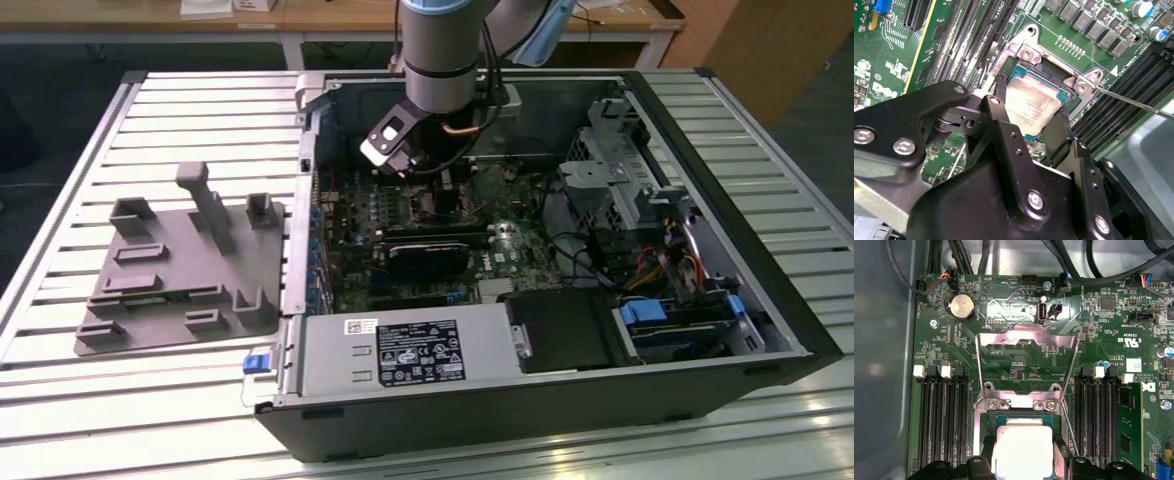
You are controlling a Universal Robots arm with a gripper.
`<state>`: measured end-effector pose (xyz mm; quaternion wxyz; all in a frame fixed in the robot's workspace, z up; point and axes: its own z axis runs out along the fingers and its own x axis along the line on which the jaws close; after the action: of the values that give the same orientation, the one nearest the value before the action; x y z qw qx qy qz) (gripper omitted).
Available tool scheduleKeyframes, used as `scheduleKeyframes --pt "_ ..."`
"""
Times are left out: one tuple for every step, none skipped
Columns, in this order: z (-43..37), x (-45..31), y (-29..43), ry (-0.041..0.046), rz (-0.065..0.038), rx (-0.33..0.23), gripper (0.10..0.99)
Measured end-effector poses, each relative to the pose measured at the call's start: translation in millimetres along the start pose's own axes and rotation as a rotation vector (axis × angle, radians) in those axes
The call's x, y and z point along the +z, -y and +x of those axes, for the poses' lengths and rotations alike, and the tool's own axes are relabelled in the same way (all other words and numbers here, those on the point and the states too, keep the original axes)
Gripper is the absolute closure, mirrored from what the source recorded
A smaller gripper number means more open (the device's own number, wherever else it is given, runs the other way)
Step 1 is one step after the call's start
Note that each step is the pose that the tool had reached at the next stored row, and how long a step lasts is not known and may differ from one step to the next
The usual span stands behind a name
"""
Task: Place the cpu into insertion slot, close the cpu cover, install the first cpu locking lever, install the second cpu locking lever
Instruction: 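Place the cpu into insertion slot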
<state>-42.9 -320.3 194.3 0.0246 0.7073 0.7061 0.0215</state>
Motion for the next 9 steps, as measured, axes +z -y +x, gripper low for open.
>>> scheduleKeyframes --pt "0.1 0.4 0.0 -0.0002 0.000 0.000 0.549" --pt "0.0 0.7 0.0 -0.0001 0.000 0.000 0.549" --pt "0.0 0.7 0.0 0.0000 0.000 0.000 0.549" --pt "0.0 0.7 0.0 0.0000 0.000 0.000 0.549" --pt "0.0 0.8 0.0 -0.0001 0.000 0.000 0.549" --pt "0.0 0.8 0.0 -0.0001 0.000 0.000 0.549" --pt "0.0 0.8 0.0 -0.0001 0.000 0.000 0.549" --pt "0.0 0.8 0.0 -0.0001 0.000 0.000 0.549" --pt "0.0 0.8 0.0 -0.0001 0.000 0.000 0.549"
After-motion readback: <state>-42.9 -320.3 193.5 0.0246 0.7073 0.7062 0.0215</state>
